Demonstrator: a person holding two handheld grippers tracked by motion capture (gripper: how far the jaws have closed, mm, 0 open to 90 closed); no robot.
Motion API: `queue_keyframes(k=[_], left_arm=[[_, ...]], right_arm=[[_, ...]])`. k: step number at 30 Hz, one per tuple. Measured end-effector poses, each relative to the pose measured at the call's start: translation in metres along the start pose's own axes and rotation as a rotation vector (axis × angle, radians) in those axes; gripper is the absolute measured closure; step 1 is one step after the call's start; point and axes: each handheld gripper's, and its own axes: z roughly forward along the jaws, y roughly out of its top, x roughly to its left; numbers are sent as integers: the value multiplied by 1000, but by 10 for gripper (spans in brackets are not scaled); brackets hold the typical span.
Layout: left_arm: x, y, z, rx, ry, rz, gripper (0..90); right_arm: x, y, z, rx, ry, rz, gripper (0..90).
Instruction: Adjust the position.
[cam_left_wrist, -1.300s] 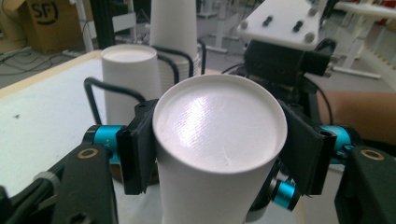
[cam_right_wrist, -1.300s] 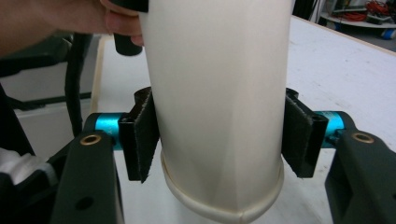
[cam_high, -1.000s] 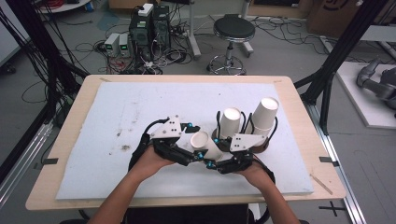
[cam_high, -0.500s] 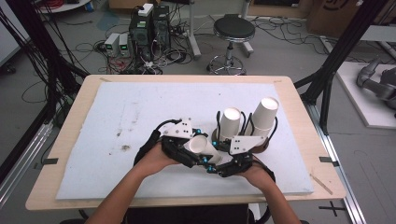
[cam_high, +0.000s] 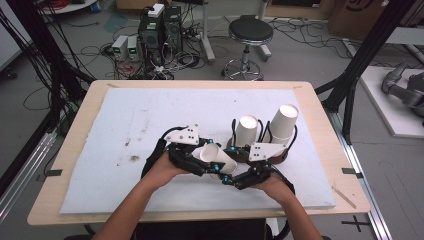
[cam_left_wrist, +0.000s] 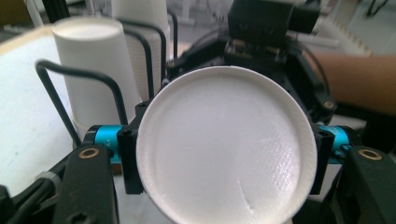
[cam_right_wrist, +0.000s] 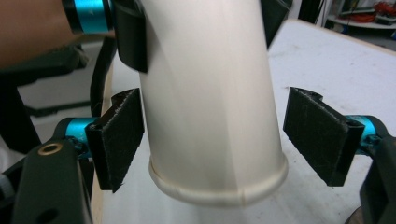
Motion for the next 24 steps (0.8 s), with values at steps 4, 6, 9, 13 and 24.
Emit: queue_keyframes(k=[4, 6, 9, 13, 24], left_arm=[[1, -3, -5, -101, -14, -15, 355], [1, -3, -7, -142, -27, -13, 355], [0, -3, -7, -162, -48, -5, 355], [0, -4, -6, -160, -68, 3, 355], [2, -11, -6, -101, -43, -19, 279]], right_arm=[[-1, 0, -3, -48, 3, 27, 206], [0, 0, -2, -49, 8, 29, 206], [2, 0, 0, -49, 9, 9, 206], [4, 0, 1, -54, 21, -2, 206], [3, 0, -2, 8, 19, -85, 376]])
